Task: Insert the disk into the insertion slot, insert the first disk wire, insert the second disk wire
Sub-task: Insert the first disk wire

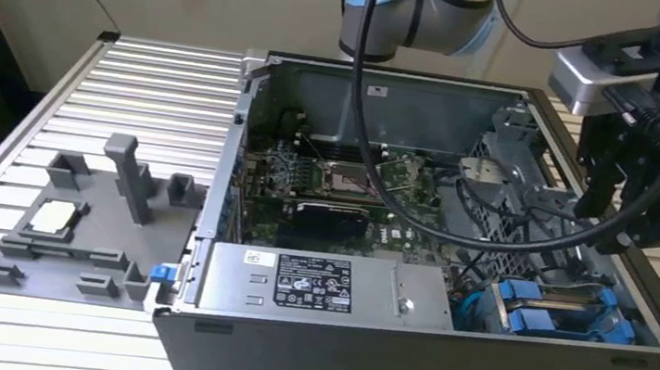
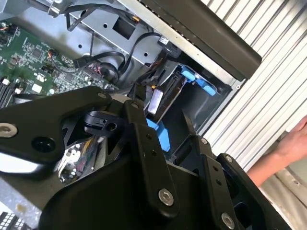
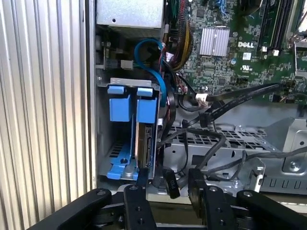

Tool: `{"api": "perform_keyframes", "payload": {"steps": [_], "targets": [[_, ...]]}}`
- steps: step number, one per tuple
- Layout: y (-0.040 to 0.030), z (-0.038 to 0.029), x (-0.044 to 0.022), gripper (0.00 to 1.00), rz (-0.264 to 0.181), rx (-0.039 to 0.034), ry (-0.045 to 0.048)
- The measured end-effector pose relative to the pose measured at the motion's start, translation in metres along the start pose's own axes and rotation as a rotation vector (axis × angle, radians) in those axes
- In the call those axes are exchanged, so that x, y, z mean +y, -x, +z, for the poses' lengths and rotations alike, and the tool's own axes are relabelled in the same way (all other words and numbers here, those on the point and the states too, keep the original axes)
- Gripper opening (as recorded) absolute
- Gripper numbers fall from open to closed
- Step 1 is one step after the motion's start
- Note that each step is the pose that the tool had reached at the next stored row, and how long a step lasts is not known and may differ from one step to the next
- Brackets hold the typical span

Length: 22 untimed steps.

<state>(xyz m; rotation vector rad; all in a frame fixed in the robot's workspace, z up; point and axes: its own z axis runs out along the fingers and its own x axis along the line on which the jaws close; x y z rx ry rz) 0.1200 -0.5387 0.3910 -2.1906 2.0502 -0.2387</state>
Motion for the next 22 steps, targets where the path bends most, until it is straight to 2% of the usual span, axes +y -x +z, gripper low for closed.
{"api": "perform_keyframes", "payload": {"steps": [3,5,9,11,15,20,22], "targets": [[-0.0001,0.0017,0.0007,0.47,-0.001,0.0049,-0.0192],[0.0000,0.0030,0.0014,0.47,-0.003,0.0148,-0.0208],[0.0001,0.0043,0.0021,0.47,-0.009,0.0447,-0.0189],[0.0002,0.0043,0.0029,0.47,-0.011,0.0547,-0.0182],[0.0025,0.0036,0.0063,0.47,-0.012,0.0559,-0.0224],[0.0049,0.0052,0.0072,0.47,-0.011,0.0577,-0.0400],[0.0055,0.0057,0.0073,0.47,-0.011,0.0593,-0.0437]]}}
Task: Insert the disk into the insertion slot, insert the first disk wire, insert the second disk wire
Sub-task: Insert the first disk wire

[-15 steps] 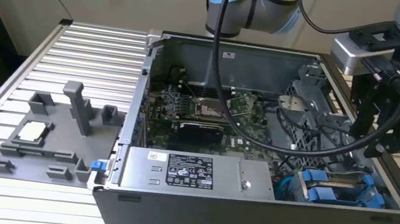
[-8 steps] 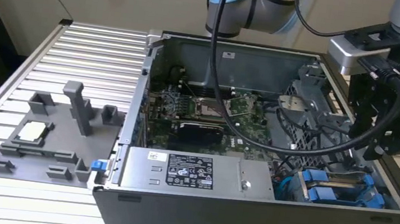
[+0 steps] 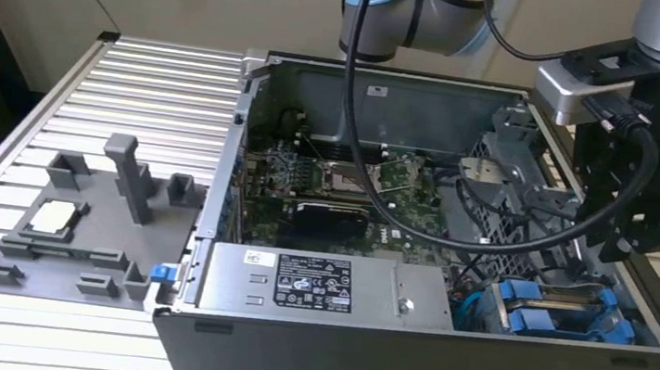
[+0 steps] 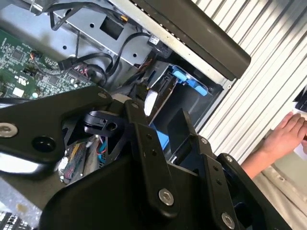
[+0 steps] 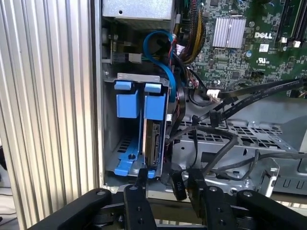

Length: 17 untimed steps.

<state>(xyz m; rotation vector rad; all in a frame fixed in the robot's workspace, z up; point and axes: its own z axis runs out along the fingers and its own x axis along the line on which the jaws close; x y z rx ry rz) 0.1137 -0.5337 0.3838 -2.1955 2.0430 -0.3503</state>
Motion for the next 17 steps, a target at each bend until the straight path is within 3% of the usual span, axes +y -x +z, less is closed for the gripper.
{"api": "perform_keyframes", "payload": {"steps": [4,7,10,11,12,17], "targets": [[0.0002,0.0001,0.0002,0.38,-0.002,0.0076,0.0004],[0.0002,-0.0001,0.0001,0.20,-0.002,0.0088,0.0005],[0.0001,0.0003,-0.0007,0.19,-0.002,0.0086,0.0027],[-0.0001,0.0007,-0.0021,0.19,-0.003,0.0080,0.0117],[-0.0004,0.0012,-0.0040,0.19,-0.004,0.0067,0.0266],[-0.0020,0.0041,-0.0142,0.19,-0.010,0.0001,0.1099]]}}
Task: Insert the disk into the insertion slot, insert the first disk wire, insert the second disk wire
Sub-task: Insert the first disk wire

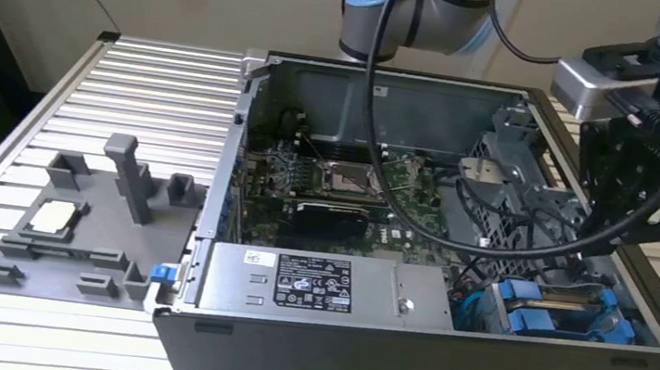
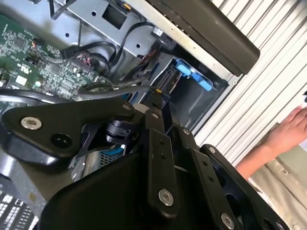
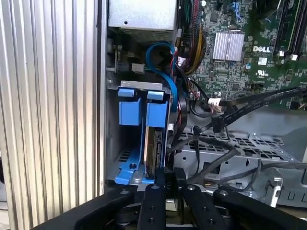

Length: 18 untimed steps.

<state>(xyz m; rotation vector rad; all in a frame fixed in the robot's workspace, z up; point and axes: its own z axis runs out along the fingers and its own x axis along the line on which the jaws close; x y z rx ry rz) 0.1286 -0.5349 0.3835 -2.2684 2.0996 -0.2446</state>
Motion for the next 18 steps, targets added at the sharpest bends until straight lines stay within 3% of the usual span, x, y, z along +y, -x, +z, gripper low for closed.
{"api": "perform_keyframes", "payload": {"steps": [3,6,12,18], "targets": [[-0.0012,0.0012,-0.0075,0.19,-0.003,-0.0031,0.0366],[-0.0025,0.0024,-0.0146,0.19,-0.005,-0.0051,0.0628],[-0.0063,0.0050,-0.0290,0.19,-0.008,-0.0090,0.1089],[-0.0109,0.0076,-0.0425,0.19,-0.011,-0.0122,0.1471]]}}
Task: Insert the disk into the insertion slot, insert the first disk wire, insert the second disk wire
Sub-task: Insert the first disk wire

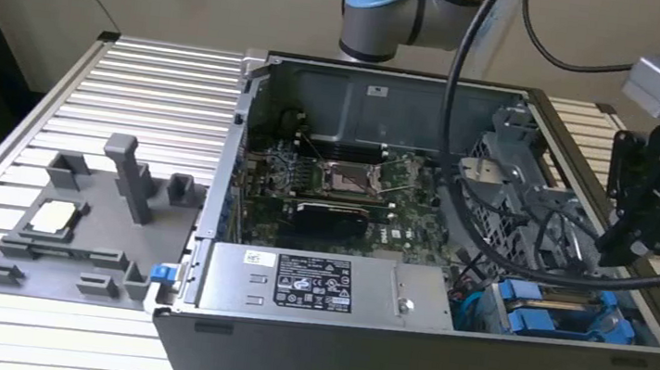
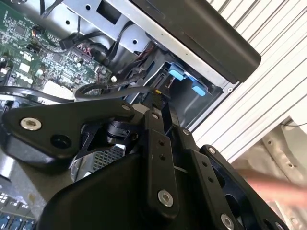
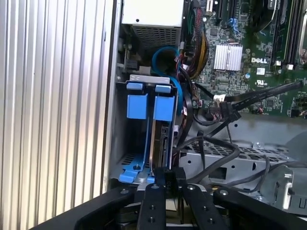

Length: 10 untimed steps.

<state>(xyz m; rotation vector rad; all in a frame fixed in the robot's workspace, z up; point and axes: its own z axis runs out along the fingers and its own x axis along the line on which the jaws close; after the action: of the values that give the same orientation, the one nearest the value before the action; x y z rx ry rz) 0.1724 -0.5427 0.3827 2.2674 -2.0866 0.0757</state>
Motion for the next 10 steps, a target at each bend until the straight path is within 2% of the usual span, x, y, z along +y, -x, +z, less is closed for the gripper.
{"api": "perform_keyframes", "payload": {"steps": [2,3,10], "targets": [[-0.0011,0.0005,-0.0034,0.19,-0.001,-0.0009,0.0111],[-0.0013,0.0012,-0.0038,0.19,0.000,-0.0018,0.0130],[-0.0033,0.0047,-0.0034,0.19,0.030,-0.0200,0.0155]]}}
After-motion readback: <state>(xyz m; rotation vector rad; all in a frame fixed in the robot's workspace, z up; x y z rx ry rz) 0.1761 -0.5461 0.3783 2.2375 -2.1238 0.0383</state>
